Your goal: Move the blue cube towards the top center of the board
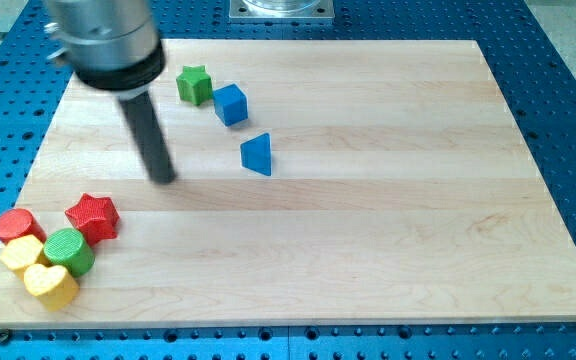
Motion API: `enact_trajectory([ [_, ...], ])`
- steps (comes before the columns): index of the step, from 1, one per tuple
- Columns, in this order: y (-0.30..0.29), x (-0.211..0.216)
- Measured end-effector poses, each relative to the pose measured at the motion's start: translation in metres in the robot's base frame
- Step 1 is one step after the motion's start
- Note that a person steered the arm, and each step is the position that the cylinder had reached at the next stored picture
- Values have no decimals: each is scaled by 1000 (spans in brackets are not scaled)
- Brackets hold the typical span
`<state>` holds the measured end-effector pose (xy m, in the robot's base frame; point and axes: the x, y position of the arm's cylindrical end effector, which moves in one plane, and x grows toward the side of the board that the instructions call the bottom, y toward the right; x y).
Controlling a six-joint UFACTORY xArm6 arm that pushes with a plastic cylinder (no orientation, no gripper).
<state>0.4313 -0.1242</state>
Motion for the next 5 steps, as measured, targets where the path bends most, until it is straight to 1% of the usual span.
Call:
enact_trajectory([
  [1,25,-55],
  [2,35,-78],
  [3,92,-115],
  [4,113,-123],
  [5,131,-145],
])
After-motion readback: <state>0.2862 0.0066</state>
